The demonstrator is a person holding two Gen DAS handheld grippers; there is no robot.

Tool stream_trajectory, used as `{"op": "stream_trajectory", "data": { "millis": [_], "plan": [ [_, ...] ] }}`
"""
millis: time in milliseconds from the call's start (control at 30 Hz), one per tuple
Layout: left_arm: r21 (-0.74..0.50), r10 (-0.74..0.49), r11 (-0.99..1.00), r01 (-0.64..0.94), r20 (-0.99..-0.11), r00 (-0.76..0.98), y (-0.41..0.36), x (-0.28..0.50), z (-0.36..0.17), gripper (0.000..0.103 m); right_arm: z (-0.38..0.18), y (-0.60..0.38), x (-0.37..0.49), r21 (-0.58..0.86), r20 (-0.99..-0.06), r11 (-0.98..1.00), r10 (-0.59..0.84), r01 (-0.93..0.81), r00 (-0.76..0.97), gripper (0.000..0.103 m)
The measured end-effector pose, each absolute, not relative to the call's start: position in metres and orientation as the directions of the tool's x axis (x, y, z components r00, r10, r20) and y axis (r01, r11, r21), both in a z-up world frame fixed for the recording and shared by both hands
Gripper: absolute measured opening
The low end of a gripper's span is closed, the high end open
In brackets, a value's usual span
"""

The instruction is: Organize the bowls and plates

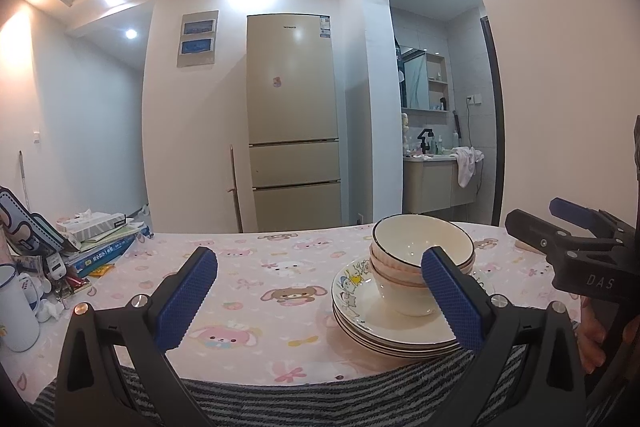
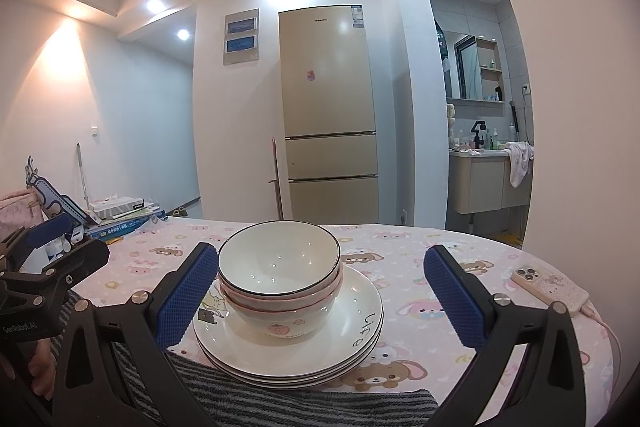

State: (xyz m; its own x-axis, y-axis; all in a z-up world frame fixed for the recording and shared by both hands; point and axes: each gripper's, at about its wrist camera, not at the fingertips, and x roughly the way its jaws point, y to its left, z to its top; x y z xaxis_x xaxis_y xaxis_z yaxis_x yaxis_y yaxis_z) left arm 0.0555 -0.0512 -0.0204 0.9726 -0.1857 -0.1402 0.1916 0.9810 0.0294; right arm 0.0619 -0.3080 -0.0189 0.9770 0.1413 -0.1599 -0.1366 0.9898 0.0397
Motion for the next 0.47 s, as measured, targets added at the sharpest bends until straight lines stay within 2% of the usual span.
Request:
{"op": "stream_trajectory", "data": {
  "millis": [467],
  "plan": [
    [0.029,-0.186,0.981,0.192,-0.146,0.972,-0.0507,0.0559,-0.0211,0.103,-0.0195,-0.3074,0.0616,0.041,-0.152,0.99,0.142,-0.137,0.978,0.103]
  ]
}}
